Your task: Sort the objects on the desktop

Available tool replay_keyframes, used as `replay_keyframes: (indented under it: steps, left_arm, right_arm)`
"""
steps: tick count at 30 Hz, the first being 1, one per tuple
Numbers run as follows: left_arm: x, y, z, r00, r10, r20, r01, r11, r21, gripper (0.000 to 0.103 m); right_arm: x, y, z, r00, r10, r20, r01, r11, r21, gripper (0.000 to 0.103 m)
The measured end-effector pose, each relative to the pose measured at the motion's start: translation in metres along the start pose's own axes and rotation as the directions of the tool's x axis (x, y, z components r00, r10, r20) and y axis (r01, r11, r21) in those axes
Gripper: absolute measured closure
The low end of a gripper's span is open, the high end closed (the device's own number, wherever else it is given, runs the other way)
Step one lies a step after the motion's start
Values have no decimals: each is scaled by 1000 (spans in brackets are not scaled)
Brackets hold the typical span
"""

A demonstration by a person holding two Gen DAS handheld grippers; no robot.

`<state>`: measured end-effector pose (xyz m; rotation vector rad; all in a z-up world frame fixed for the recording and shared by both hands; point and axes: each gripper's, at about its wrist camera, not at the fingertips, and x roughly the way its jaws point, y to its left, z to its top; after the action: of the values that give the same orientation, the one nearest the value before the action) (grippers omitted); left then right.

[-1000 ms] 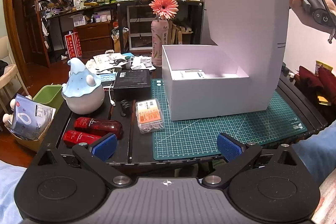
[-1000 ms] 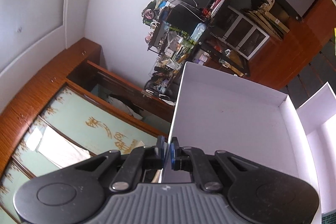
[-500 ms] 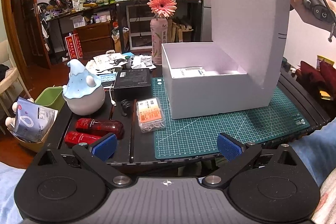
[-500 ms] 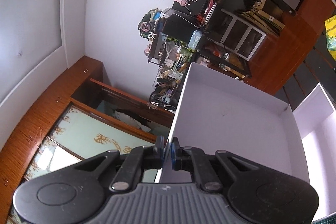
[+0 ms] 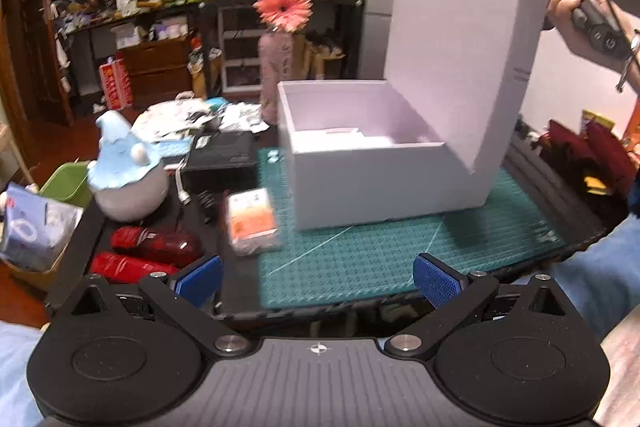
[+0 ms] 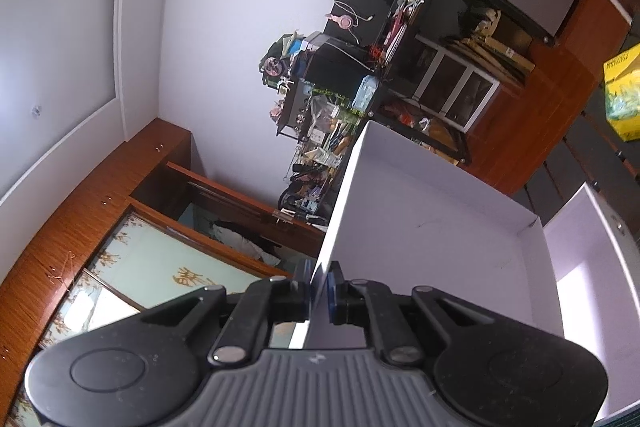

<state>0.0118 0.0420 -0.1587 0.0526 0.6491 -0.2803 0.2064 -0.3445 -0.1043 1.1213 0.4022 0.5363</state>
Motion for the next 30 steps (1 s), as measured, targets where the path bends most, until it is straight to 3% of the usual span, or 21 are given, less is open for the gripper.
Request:
replay_keyframes:
  steps: [7, 11, 15, 18, 22, 26, 30]
  left_arm:
    - [2, -30, 20, 994, 9, 108, -22, 993, 113, 0]
    - [2, -41, 38, 986, -47, 162, 23, 990, 142, 0]
    - [-3, -40, 46, 954, -104, 281, 90, 994, 62, 0]
    - [-5, -35, 50, 917, -154, 368, 163, 987, 4, 0]
    - [-1, -40, 62, 907, -130, 402, 127, 991, 35, 0]
    - [-2, -42, 78, 884, -155, 442, 150, 988, 46, 0]
    - [-4, -49, 96, 860, -195, 471, 158, 980, 116, 0]
  right_arm:
    - [-6, -1, 3, 1000, 4, 5, -4, 1000, 2, 96]
    - [-8, -4, 6, 1000, 8, 12, -8, 1000, 9, 96]
    - [-8, -6, 7, 1000, 10, 18, -10, 1000, 14, 95]
    - [-9, -6, 7, 1000, 6, 20, -6, 1000, 7, 95]
    - [-8, -5, 8, 1000, 1, 21, -1, 1000, -4, 95]
    - [-8, -5, 10, 1000, 4, 22, -4, 1000, 1, 95]
    - [-11, -8, 10, 1000, 8, 24, -8, 1000, 8, 95]
